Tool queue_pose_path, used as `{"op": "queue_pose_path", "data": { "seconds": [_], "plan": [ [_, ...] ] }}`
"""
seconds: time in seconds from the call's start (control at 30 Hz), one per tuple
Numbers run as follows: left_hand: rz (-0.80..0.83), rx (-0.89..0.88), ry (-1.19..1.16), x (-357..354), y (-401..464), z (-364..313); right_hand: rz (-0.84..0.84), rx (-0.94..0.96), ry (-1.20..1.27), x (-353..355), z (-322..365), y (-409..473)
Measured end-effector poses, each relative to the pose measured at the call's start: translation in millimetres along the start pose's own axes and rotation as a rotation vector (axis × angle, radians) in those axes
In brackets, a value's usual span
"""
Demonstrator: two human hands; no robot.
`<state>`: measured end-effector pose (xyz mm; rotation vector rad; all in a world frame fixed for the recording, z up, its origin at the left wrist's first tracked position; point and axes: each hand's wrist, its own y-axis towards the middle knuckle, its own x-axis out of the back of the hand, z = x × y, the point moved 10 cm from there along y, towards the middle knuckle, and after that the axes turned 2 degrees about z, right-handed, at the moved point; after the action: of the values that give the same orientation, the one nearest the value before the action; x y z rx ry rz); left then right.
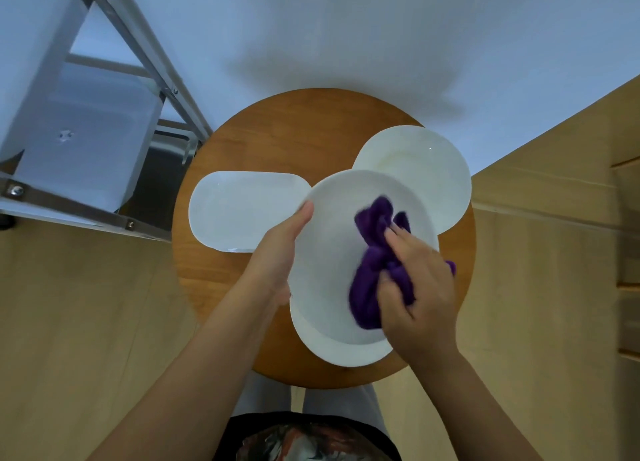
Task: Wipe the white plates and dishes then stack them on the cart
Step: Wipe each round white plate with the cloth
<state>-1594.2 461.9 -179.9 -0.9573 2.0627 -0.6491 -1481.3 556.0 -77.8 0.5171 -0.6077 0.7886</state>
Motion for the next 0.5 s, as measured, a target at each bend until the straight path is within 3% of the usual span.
{"op": "queue_pose_path", "data": {
  "seconds": [0.1,0.17,0.27,0.33,0.5],
  "plan": [
    [0.081,0.062,-0.024,-9.5,-5.3,6.9,0.362,0.212,-0.191,-54.1,28.1,-7.9],
    [0.118,0.076,0.004,-13.9,-8.8,8.4,0.495,0.359,-0.319,-73.1,32.3,-12.9],
    [0.14,0.073,0.03,-15.3,-11.1,8.1,0.508,0.537,-0.45,-75.6,28.0,-3.4],
    [0.121,0.054,0.032,-15.5,-11.9,4.1,0.503,0.558,-0.487,-73.1,17.5,7.2],
    [-0.031,-0.033,0.002,-6.9,-15.5,-4.5,0.405,0.264,-0.479,-50.4,-27.1,39.1]
  ]
}}
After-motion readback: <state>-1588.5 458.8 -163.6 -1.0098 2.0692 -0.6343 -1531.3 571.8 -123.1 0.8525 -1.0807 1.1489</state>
